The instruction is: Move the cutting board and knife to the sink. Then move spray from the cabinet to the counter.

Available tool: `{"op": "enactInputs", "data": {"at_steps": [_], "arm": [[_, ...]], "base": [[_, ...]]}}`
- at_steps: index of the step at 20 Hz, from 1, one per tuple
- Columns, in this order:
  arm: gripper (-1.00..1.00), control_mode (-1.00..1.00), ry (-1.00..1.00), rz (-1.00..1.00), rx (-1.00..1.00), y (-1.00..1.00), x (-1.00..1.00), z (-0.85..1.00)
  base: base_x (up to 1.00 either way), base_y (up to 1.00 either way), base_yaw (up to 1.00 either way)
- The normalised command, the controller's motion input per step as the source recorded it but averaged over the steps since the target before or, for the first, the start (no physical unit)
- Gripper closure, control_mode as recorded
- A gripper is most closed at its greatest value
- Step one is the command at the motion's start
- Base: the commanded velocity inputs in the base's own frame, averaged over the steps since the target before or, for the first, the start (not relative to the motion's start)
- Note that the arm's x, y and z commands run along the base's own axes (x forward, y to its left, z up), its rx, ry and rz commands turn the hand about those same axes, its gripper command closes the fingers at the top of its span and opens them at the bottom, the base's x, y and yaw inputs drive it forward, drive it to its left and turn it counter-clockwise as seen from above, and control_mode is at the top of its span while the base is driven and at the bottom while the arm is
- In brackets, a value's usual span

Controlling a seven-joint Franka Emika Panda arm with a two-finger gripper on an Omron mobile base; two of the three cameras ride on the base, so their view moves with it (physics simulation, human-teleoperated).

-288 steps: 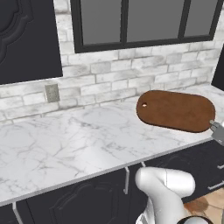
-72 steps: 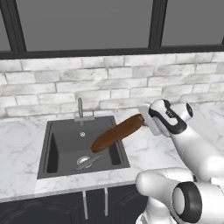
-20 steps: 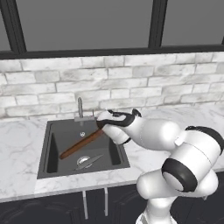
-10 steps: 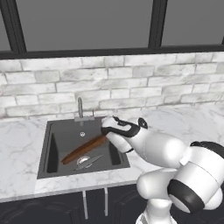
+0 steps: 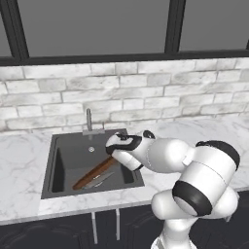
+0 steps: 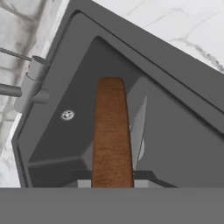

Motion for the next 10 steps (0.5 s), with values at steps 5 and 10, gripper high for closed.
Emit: {"op": "enactInputs", "data": {"at_steps": [5,10], "arm": [[1.0,-1.0,0.0,0.0,0.02,0.14,0.0,-0.23],[-1.0,-1.0,0.0,0.0,0.0,0.01,0.0,0.0]], "base": [[0.0,0.0,0.0],[0.0,0.0,0.0]]}}
